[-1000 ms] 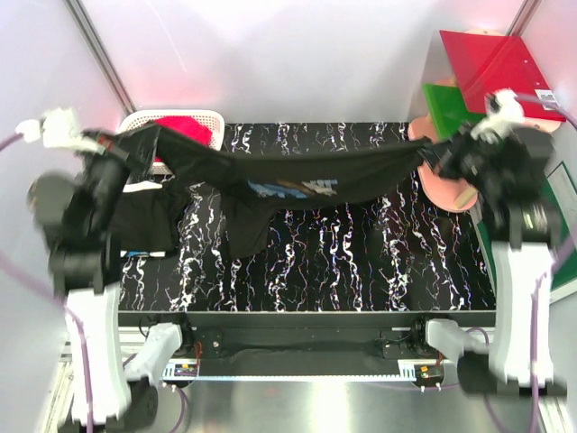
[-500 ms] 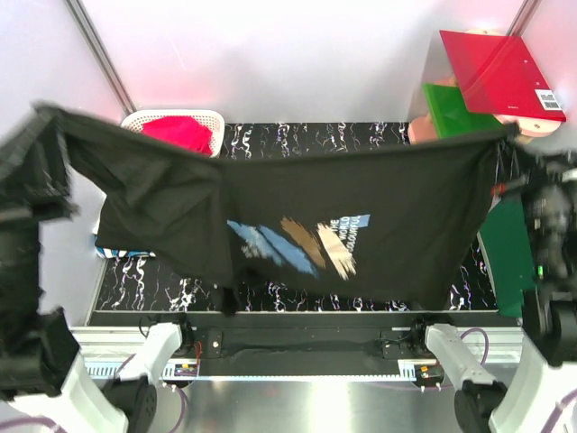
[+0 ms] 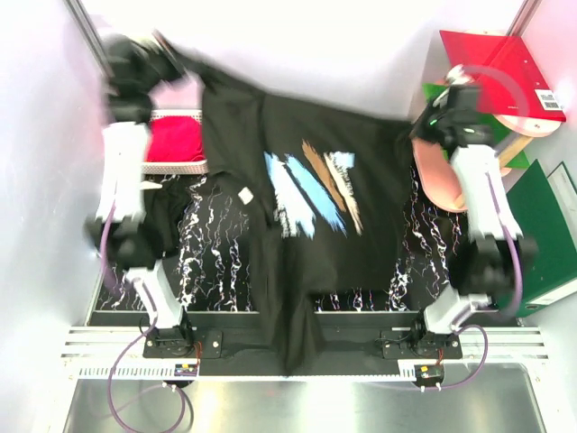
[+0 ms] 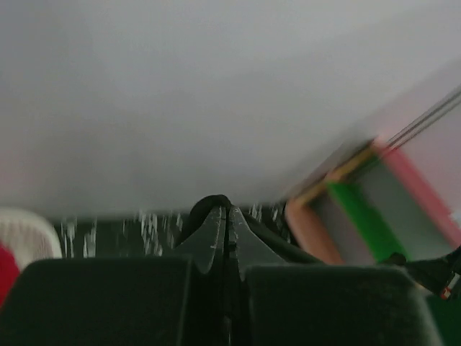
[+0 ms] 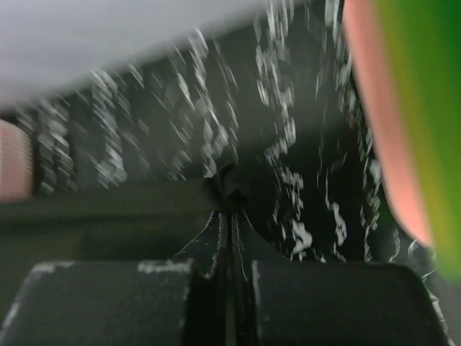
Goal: Fold and stack the t-shirts
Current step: Flatten out the tshirt
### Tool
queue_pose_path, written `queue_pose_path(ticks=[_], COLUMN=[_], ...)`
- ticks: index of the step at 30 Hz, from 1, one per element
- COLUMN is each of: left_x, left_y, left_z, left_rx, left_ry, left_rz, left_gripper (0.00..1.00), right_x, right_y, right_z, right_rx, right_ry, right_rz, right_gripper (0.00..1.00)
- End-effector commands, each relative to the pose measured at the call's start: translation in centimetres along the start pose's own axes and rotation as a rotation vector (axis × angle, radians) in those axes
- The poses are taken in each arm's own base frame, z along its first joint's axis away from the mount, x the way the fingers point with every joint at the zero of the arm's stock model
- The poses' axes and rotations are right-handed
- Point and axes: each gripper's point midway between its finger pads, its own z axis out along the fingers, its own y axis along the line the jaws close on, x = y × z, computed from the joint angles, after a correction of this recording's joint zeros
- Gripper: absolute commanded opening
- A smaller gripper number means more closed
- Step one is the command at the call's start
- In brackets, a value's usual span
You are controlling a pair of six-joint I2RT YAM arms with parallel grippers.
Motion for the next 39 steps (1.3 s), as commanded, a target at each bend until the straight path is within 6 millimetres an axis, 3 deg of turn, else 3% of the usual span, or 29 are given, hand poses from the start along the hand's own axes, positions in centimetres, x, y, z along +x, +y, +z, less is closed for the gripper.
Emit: queue_pose_path(ticks=[1,3,4,6,7,9,11,12,14,15,19,20,21,23,24,25,26,27,28,29,30,31,32,34,35,36,37,38,39], left_x=[10.5,12.7,14.9,15.8,16.6,16.2,17.1,16.1,17.0,16.9,17.5,17.3,15.7,13.8,11.2,10.1,9.0,6.6,5.5,5.0,3.3,2.8,3.4,2.2,3.6,2.7,2.7,3.9,2.8], left_y=[6.7,8.1,9.6,10.0,10.7,10.7,11.8,11.3,11.8,11.5,11.0,10.6,9.3,7.6,5.3,4.2,3.3,0.9,0.0,-0.7,-2.8,-3.5,-3.5,-5.9,-5.2,-6.7,-6.8,-6.2,-7.8], left_z=[3.5,4.5,5.1,5.7,6.1,6.6,7.2,7.5,8.2,8.5,8.5,8.5,8.1,7.5,6.4,5.9,5.2,3.7,3.0,2.2,0.5,-0.4,-1.0,-3.6,-4.2,-6.2,-7.2,-8.2,-10.5], left_rx=[-0.035,-0.030,-0.054,-0.058,-0.070,-0.074,-0.089,-0.078,-0.063,-0.052,-0.025,-0.015,0.006,0.039,0.069,0.086,0.095,0.119,0.124,0.127,0.150,0.155,0.143,0.168,0.143,0.150,0.131,0.094,0.091], left_ry=[0.240,0.292,0.338,0.360,0.371,0.363,0.384,0.370,0.385,0.380,0.398,0.393,0.366,0.333,0.289,0.270,0.250,0.207,0.184,0.175,0.144,0.134,0.151,0.125,0.159,0.135,0.129,0.163,0.129], left_rz=[-0.185,-0.208,-0.241,-0.225,-0.222,-0.197,-0.201,-0.191,-0.212,-0.209,-0.213,-0.208,-0.187,-0.160,-0.125,-0.102,-0.081,-0.045,-0.014,-0.002,0.029,0.052,0.044,0.082,0.065,0.091,0.115,0.109,0.148], left_gripper=[0.00,0.00,0.00,0.00,0.00,0.00,0.00,0.00,0.00,0.00,0.00,0.00,0.00,0.00,0.00,0.00,0.00,0.00,0.00,0.00,0.00,0.00,0.00,0.00,0.00,0.00,0.00,0.00,0.00], right_x=[4.9,6.2,7.1,8.6,8.1,9.4,8.8,10.1,9.6,10.7,9.3,8.6,7.6,4.7,3.7,2.7,0.2,-0.5,-1.3,-3.8,-3.7,-4.3,-6.3,-5.7,-7.0,-5.7,-5.4,-6.0,-4.4], right_y=[-1.4,-1.7,-2.0,-2.7,-2.6,-3.0,-2.8,-3.3,-3.0,-3.3,-2.1,-1.6,-1.2,0.4,1.1,1.6,2.8,3.1,3.4,4.6,4.7,5.0,5.9,5.4,5.6,4.8,4.5,4.6,3.9], right_z=[5.9,7.8,9.3,11.3,11.9,13.9,14.9,16.1,16.8,17.7,18.2,17.8,17.3,15.2,14.2,13.2,10.6,9.4,8.0,4.5,3.4,1.8,-2.1,-4.4,-8.2,-8.8,-10.2,-13.8,-14.2], right_rx=[-0.018,-0.027,-0.033,-0.023,-0.027,-0.027,-0.034,-0.028,-0.033,-0.037,-0.073,-0.082,-0.093,-0.121,-0.136,-0.145,-0.168,-0.168,-0.171,-0.185,-0.187,-0.191,-0.203,-0.178,-0.168,-0.145,-0.131,-0.125,-0.109], right_ry=[0.146,0.190,0.222,0.266,0.261,0.306,0.308,0.344,0.350,0.382,0.377,0.363,0.342,0.280,0.256,0.232,0.173,0.158,0.133,0.062,0.054,0.028,-0.051,-0.073,-0.153,-0.139,-0.155,-0.222,-0.201], right_rz=[0.004,0.005,-0.003,0.010,0.006,0.017,0.018,0.024,0.030,0.037,0.052,0.053,0.050,0.029,0.010,-0.005,-0.029,-0.035,-0.044,-0.059,-0.062,-0.068,-0.085,-0.093,-0.115,-0.112,-0.118,-0.127,-0.128], right_gripper=[0.00,0.00,0.00,0.00,0.00,0.00,0.00,0.00,0.00,0.00,0.00,0.00,0.00,0.00,0.00,0.00,0.00,0.00,0.00,0.00,0.00,0.00,0.00,0.00,0.00,0.00,0.00,0.00,0.00])
